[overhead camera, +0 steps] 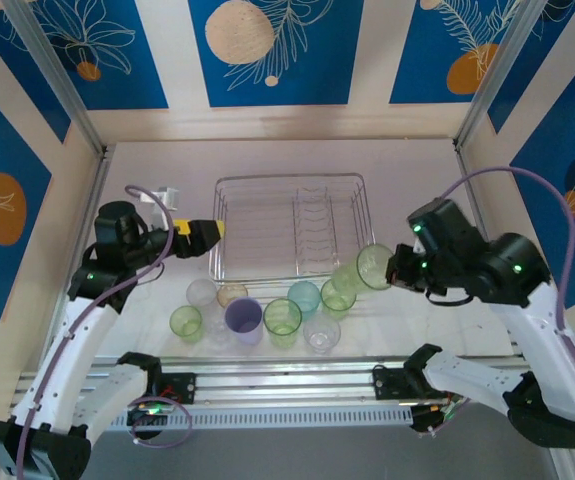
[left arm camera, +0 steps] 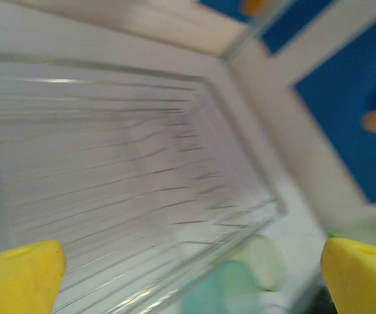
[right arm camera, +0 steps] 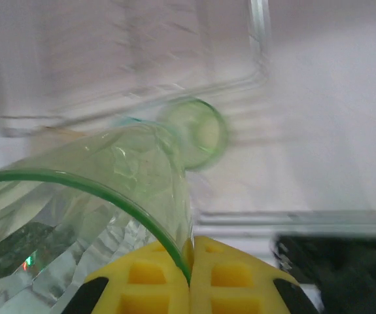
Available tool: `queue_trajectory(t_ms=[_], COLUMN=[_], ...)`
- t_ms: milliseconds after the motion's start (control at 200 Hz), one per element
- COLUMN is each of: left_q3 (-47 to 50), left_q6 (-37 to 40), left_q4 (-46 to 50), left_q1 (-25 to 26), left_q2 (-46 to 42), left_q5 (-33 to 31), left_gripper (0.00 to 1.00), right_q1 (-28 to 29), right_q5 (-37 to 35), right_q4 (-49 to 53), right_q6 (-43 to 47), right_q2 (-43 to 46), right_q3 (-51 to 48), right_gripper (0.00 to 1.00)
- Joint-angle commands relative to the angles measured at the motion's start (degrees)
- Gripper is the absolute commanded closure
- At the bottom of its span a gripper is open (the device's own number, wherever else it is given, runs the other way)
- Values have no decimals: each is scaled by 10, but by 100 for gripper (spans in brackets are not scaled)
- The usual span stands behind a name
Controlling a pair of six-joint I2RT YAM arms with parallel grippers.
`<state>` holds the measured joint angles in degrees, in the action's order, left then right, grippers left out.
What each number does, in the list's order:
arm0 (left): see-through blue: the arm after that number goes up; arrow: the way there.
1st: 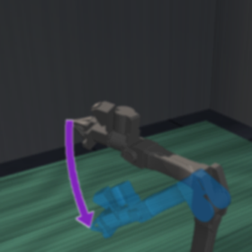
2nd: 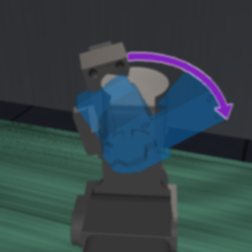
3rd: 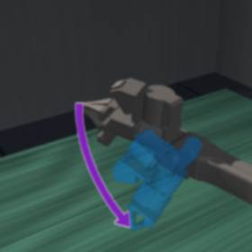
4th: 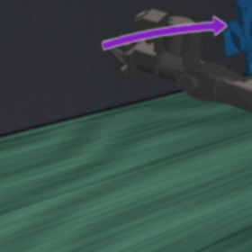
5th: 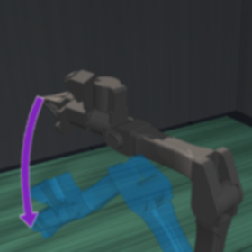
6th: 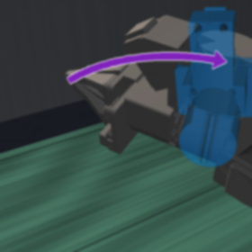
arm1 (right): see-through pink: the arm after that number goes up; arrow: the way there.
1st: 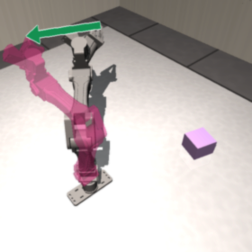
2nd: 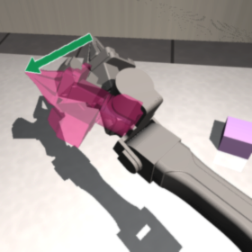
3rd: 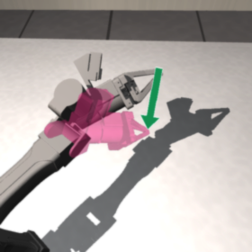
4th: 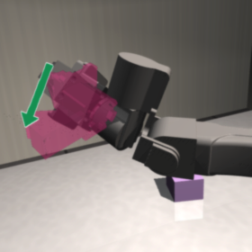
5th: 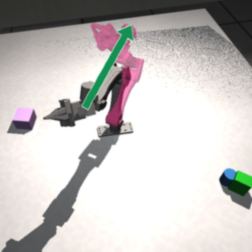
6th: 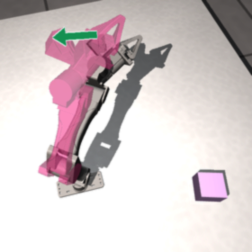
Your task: Load the cups into the dish rack
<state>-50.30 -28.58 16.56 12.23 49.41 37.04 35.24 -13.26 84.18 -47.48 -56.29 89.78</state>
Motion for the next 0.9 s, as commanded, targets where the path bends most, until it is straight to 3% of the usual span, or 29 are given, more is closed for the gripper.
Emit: queue_trajectory(t_ms=[0,100,250,435,895], left_q3=[17,26,6,5,-5], left_q6=[-133,-185,-203,-288,-283], left_q4=[-249,-362,-399,-539,-559], left_q1=[26,48,68,79,92], left_q2=[5,7,28,61,98], left_q5=[193,205,235,252,233], left_gripper=[0,0,0,0,0], right_q1=[-68,-143,-156,-150,-123], right_q5=[182,358,463,526,576], right_q4=[-204,-330,-441,-517,-559], right_q6=[99,78,50,15,7], right_q2=[-6,-36,-90,-125,-149], right_q3=[20,10,10,-2,-36], right_gripper=[100,100,100,100,100])
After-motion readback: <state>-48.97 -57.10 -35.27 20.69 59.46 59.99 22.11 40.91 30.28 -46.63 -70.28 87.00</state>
